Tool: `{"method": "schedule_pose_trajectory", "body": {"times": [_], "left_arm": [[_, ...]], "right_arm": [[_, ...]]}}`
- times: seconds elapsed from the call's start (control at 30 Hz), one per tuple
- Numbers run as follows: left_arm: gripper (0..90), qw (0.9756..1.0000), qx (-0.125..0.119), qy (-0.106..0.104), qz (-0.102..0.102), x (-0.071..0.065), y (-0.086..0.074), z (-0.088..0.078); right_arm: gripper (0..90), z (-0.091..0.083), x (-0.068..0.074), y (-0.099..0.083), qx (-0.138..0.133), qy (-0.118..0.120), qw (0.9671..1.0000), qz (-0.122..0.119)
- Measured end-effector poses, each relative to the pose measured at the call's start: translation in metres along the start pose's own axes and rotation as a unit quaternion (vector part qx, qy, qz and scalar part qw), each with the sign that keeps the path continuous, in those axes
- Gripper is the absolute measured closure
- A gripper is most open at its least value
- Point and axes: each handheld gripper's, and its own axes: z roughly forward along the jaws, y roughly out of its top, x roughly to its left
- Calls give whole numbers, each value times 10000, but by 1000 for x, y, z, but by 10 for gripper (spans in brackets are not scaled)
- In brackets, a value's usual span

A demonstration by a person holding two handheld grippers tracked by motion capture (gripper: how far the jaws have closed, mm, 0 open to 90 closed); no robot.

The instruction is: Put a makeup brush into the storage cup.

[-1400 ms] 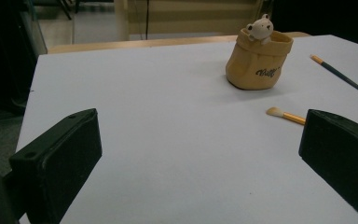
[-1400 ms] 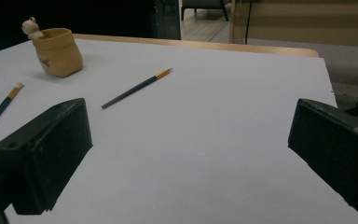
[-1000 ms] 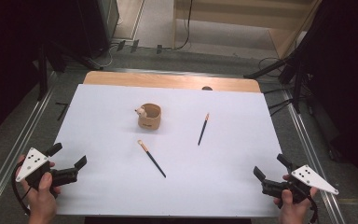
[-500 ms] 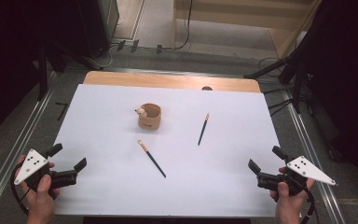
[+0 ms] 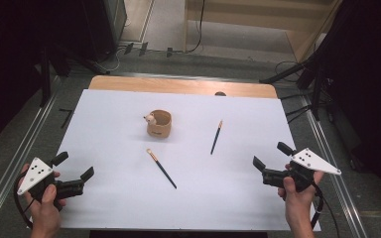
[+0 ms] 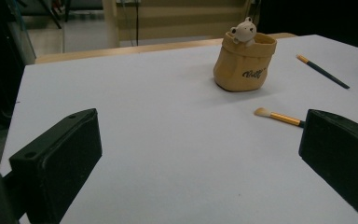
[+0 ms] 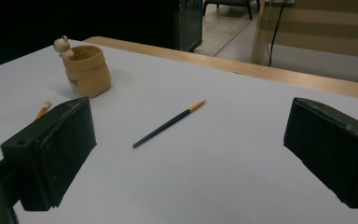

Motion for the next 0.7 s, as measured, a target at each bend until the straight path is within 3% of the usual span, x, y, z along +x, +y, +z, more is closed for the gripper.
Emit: {"method": "schedule_pose_trajectory", "body": {"times": [0.1,0.5,0.7], "left_arm": [[0,10000,17,12,10,0,0,0],[0,10000,33,0,-43,3,-2,-1],[0,10000,62,-15,-18,2,-2,-1]], "right_arm": [[27,8,2,6,59,51,9999,-91],[36,41,3,27,356,207,9992,-1],[34,52,3,34,517,153,9985,11]]}}
